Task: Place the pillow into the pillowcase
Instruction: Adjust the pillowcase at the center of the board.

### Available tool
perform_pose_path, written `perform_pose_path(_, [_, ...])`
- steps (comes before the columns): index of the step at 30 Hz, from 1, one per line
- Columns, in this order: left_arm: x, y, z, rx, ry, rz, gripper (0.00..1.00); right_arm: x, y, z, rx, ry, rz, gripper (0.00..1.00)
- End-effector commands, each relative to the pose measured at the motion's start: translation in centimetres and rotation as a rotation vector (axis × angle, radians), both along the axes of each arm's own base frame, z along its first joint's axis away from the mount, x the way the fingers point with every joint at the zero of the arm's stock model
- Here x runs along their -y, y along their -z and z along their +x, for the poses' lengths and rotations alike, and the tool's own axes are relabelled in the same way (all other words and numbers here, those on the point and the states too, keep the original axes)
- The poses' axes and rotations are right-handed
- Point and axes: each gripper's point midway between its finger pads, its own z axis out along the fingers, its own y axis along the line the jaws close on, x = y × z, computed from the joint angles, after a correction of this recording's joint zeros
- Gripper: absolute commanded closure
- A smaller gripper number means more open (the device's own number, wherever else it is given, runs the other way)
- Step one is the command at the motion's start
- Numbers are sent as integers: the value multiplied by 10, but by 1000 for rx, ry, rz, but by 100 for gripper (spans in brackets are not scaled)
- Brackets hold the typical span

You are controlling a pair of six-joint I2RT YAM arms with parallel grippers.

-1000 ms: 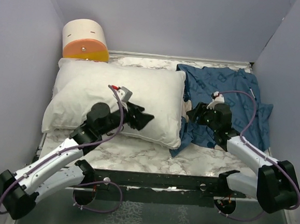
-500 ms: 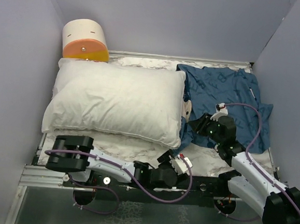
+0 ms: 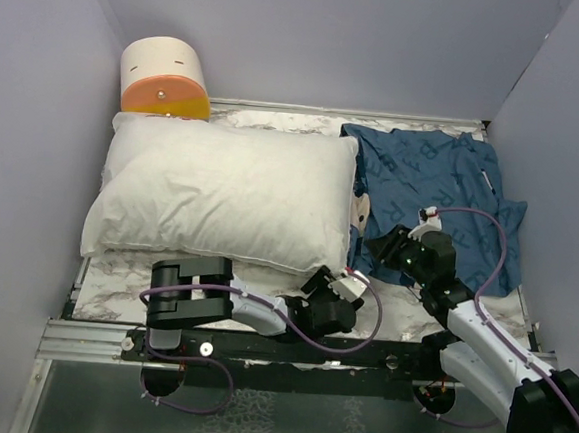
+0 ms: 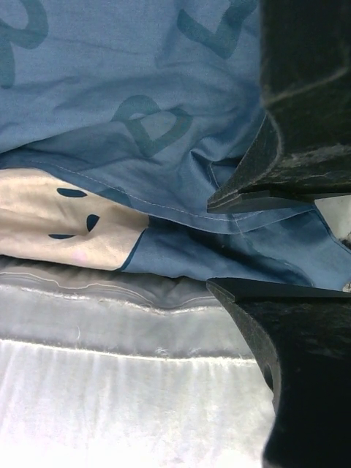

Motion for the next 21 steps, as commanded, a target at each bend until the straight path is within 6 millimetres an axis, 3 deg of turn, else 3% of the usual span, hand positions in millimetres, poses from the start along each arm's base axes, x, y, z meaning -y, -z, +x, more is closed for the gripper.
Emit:
perform_pose_path(1, [10,6,9,-21,-38,-56,27,10,3,6,-8,76,-13,59])
perform_pose_path(3, [11,10,11,-25,-41,-72,31,18,7,10,-41,147,-16,59])
perform_pose_path(6, [5,19,19,-51,-66,-86,50,21,16,18,-97,187,-33,58])
perform_pose_path(10, [-12,25,21,-70,-90,-61,100,10,30,31,-183,171,-41,58])
perform_pose_path(18, [-52,28,3,-146,-88,-59,100,-14,21,64,-173,107,-4,57])
perform_pose_path(21, [-54,21,-2,-163,-76,-102,100,-18,21,73,-179,104,-2,57])
